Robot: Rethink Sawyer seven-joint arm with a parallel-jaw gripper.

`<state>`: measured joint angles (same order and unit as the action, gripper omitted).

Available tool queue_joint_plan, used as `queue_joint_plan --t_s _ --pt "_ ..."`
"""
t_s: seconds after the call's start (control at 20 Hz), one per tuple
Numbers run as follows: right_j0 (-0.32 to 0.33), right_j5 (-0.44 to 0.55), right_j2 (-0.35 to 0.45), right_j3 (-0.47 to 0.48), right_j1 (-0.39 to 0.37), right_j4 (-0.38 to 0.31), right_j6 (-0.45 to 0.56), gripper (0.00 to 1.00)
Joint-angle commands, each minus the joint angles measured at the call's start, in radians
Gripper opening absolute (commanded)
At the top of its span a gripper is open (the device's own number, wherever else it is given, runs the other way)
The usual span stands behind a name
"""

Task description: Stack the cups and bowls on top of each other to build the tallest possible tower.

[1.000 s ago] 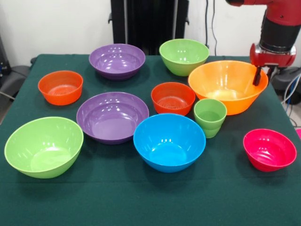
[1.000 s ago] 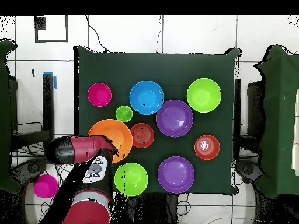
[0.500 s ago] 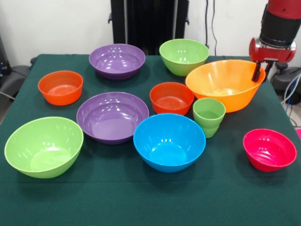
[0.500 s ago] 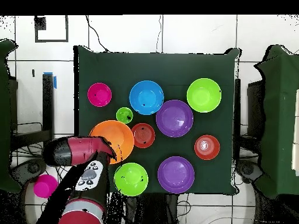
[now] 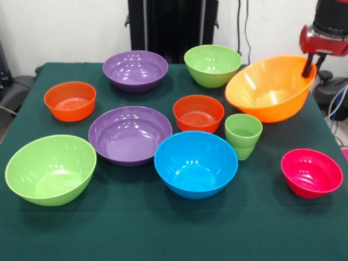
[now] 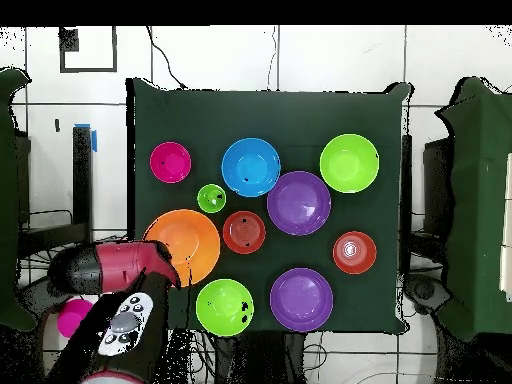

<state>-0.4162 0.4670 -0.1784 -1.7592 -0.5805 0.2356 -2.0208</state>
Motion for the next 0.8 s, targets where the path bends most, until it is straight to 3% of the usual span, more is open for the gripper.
queue_joint_plan --t_s 0.05,0.3,0.5,0.8 --pt "-0.061 0.152 0.004 0.014 -0.042 0.063 -0.290 0.00" --pt "-0.114 0.243 -0.061 0.022 -0.075 0.047 -0.345 0.00" --pt "-0.120 0.277 -0.067 0.021 -0.099 0.042 -0.353 0.00" --pt "-0.102 0.282 0.010 -0.002 -0.156 0.098 -0.356 0.00"
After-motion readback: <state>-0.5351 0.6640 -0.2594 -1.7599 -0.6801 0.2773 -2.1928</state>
